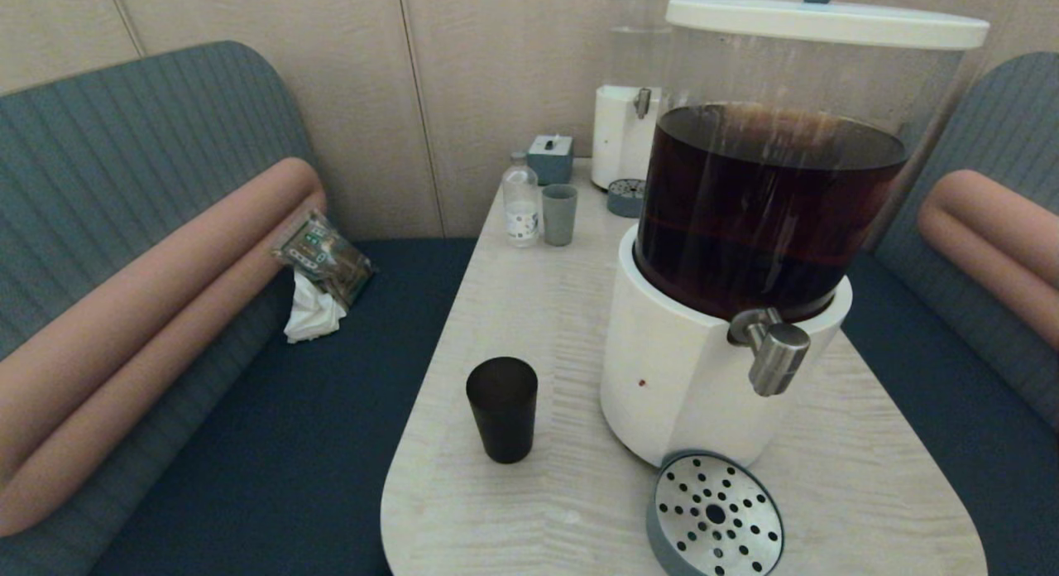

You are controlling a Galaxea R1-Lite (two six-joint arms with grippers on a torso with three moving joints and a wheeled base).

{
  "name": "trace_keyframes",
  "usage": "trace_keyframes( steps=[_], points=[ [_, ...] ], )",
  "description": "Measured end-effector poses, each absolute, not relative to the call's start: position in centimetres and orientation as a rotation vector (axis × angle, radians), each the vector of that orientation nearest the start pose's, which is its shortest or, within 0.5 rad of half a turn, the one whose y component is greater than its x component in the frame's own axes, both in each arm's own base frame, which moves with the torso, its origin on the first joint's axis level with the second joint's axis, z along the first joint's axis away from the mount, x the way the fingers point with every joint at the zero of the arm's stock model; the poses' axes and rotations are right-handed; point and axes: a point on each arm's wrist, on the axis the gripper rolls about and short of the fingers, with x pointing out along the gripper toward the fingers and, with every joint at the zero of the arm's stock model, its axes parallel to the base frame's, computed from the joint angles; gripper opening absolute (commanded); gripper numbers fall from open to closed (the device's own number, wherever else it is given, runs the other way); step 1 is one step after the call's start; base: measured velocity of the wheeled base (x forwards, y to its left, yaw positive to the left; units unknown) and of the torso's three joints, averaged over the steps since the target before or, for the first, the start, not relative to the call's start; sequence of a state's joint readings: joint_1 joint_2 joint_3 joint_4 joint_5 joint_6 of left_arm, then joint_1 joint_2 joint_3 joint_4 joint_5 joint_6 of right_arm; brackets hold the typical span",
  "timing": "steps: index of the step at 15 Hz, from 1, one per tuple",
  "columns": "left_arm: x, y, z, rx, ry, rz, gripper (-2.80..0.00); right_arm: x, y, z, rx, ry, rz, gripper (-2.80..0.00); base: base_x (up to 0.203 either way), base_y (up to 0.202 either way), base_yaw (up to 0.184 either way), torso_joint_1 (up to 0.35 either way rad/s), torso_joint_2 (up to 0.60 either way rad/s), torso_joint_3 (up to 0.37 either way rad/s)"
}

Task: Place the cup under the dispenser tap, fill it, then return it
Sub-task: Pick up the cup

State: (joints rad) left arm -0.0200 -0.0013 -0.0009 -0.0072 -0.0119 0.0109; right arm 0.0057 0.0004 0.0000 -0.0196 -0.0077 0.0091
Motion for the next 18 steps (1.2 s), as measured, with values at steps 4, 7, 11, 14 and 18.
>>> trace_keyframes(
  steps=[4,7,11,14,18],
  points=[
    [-2.4,0.0,8.0,0.001,-0.018,-0.035,-2.80,-2.3,0.0,7.7,0.009,-0.019,-0.002,-2.80,0.000,0.000,0.000,0.000,0.00,0.000],
    [-3.9,-0.1,11.4,-0.001,-0.084,-0.085,-2.80,-2.3,0.0,7.7,0.009,-0.019,-0.002,-2.80,0.000,0.000,0.000,0.000,0.00,0.000],
    [-4.9,-0.3,16.2,-0.082,-0.061,-0.215,-2.80,-2.3,0.0,7.7,0.009,-0.019,-0.002,-2.80,0.000,0.000,0.000,0.000,0.00,0.000],
    [-3.0,-0.5,19.3,-0.193,-0.039,-0.384,-2.80,-2.3,0.0,7.7,0.009,-0.019,-0.002,-2.80,0.000,0.000,0.000,0.000,0.00,0.000],
    [1.3,-1.0,19.8,-0.213,0.026,-0.485,-2.80,-2.3,0.0,7.7,0.009,-0.019,-0.002,-2.80,0.000,0.000,0.000,0.000,0.00,0.000]
  ],
)
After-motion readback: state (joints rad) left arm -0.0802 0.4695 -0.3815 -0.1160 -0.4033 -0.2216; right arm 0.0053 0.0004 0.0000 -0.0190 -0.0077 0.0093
